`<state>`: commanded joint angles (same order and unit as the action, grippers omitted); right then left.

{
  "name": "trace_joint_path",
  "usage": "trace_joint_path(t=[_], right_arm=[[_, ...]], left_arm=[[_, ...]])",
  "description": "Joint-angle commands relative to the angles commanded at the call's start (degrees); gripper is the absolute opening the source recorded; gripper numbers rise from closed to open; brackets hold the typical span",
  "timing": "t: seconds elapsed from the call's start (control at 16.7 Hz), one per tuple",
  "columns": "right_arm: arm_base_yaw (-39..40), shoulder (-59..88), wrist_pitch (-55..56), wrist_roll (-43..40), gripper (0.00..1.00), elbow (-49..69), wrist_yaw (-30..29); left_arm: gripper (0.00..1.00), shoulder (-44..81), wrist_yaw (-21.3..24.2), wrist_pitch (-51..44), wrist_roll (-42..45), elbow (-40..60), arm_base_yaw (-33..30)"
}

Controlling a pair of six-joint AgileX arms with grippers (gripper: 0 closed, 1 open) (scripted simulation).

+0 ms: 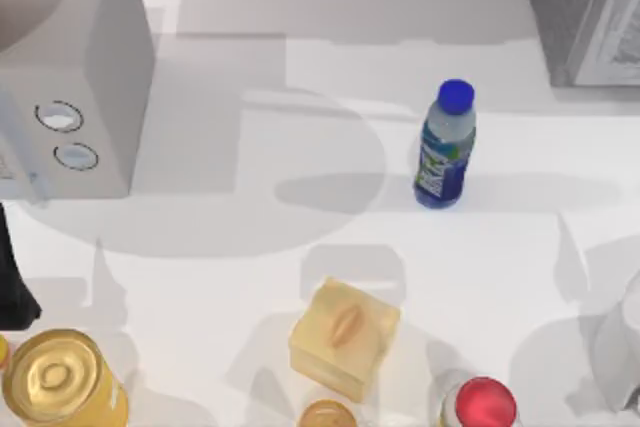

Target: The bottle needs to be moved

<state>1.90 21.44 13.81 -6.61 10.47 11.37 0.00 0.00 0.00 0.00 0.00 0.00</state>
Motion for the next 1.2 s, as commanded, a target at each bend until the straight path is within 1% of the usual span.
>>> trace_joint_path(t=[0.36,0.54,0.66,0.9,1.2], right_arm=[[4.8,36.2,14.9,-4.2,1.0,12.1,11.5],[7.2,53.0,19.9,-5.7,1.0,16.8,15.2],[8.4,61.4,22.0,-6.4,1.0,18.5,16.7],[9.3,71.1,23.8,-7.3,1.0,18.7,18.0],[9.2,72.2,24.0,-7.4,1.0,18.4,18.1]], left_arm=[[1.0,0.0,0.0,0.0,0.0,0.0,0.0],[1.0,0.0,0.0,0.0,0.0,0.0,0.0],[1.0,0.0,0.0,0.0,0.0,0.0,0.0],[1.0,0.0,0.0,0.0,0.0,0.0,0.0],[1.0,0.0,0.0,0.0,0.0,0.0,0.0]])
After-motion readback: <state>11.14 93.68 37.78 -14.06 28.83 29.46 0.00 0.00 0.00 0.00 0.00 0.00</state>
